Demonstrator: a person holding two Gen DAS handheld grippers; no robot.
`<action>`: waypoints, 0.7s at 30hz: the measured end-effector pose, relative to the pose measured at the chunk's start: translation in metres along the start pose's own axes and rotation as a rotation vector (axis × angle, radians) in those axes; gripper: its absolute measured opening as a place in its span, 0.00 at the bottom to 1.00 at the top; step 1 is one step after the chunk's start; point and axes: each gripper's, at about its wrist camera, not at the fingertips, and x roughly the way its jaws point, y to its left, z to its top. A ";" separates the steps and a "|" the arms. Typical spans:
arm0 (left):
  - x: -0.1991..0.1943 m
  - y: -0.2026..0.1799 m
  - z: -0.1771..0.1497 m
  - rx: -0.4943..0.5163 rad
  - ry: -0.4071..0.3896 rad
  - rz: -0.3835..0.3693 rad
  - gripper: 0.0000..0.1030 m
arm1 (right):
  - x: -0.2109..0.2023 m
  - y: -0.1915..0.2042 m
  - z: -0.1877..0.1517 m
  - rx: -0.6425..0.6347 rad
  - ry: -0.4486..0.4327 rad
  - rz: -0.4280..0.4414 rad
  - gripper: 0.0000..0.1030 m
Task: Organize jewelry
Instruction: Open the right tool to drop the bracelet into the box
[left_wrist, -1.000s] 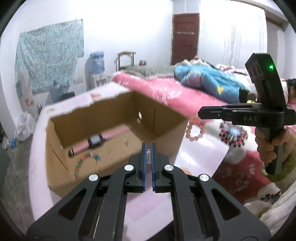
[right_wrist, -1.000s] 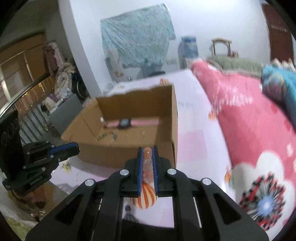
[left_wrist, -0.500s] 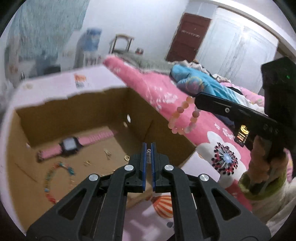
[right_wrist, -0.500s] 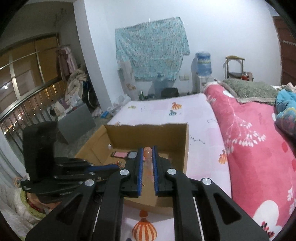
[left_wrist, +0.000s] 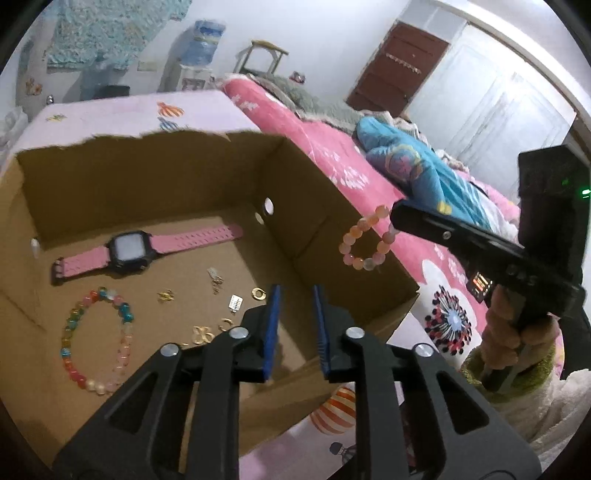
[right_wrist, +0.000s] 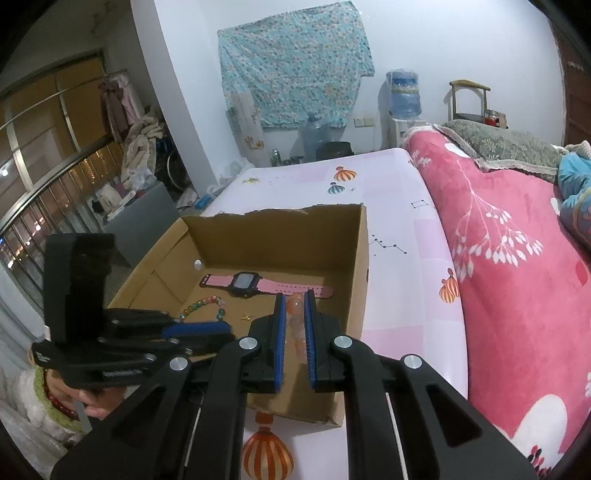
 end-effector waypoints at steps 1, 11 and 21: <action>-0.010 0.002 0.000 0.000 -0.023 0.006 0.23 | 0.000 0.000 0.001 -0.003 0.001 -0.001 0.10; -0.103 0.008 -0.004 0.035 -0.219 0.207 0.68 | 0.038 0.008 0.025 -0.051 0.077 0.029 0.10; -0.138 0.044 -0.016 -0.070 -0.252 0.319 0.81 | 0.046 0.006 0.022 -0.118 0.102 -0.203 0.21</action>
